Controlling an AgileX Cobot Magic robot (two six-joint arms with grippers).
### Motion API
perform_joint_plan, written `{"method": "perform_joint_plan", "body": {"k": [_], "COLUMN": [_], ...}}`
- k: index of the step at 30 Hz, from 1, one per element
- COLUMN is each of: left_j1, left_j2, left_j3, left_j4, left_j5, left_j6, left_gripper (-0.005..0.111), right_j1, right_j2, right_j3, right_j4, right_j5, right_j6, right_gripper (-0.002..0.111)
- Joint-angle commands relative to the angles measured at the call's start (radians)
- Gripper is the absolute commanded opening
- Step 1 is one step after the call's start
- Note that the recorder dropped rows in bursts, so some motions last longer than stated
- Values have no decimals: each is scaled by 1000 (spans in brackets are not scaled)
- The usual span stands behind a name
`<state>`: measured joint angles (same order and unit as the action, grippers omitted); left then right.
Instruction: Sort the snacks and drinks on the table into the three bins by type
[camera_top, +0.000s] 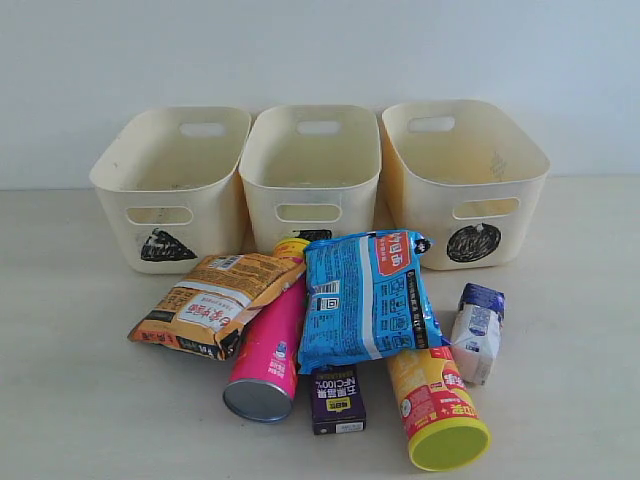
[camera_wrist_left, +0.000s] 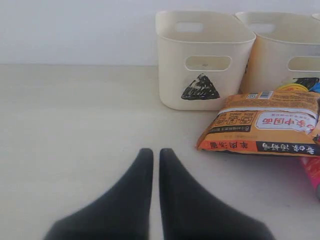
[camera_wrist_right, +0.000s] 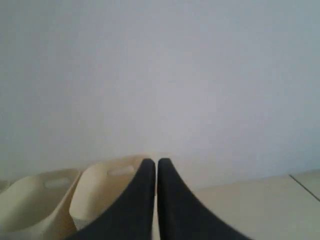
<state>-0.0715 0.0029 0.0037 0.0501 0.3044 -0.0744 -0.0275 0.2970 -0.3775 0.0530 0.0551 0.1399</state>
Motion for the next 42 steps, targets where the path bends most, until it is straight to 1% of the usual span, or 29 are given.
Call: {"method": "perform_joint_plan", "body": {"k": [1, 5, 9, 18, 21, 31, 33, 35, 37, 38, 39, 40, 41, 42], "left_j1": [1, 1, 1, 1, 1, 1, 1, 1, 1, 1, 1, 1, 1, 1], "left_j2": [-3, -3, -3, -3, -3, -3, -3, -3, -3, -3, -3, -3, -3, -3], "left_j3": [-4, -4, -4, -4, -4, -4, -4, -4, -4, -4, -4, -4, -4, -4], "left_j4": [-4, -4, -4, -4, -4, -4, -4, -4, -4, -4, -4, -4, -4, -4], "left_j5": [-8, -8, -8, -8, -8, -8, -8, -8, -8, -8, -8, -8, -8, -8], "left_j6": [-7, -7, -7, -7, -7, -7, -7, -7, -7, -7, -7, -7, -7, -7], "left_gripper": [4, 4, 4, 4, 4, 4, 4, 4, 4, 4, 4, 4, 4, 4], "right_j1": [-2, 20, 59, 63, 60, 60, 60, 60, 60, 60, 62, 64, 84, 95], "right_j2": [174, 333, 513, 871, 969, 1257, 1296, 1333, 1359, 1370, 1395, 1406, 1426, 1437], "right_j3": [-154, -265, -366, -533, -578, -706, -718, -731, -733, -733, -733, -733, -733, -733], "right_j4": [-9, 60, 249, 631, 716, 817, 839, 864, 904, 922, 975, 990, 989, 989], "right_j5": [218, 357, 480, 719, 775, 891, 912, 941, 939, 941, 941, 939, 923, 905], "right_j6": [-97, -200, -422, -878, -942, -1006, -1017, -1055, -1072, -1087, -1112, -1120, -1122, -1122], "right_gripper": [0, 0, 0, 0, 0, 0, 1, 8, 23, 34, 59, 68, 83, 84]}}
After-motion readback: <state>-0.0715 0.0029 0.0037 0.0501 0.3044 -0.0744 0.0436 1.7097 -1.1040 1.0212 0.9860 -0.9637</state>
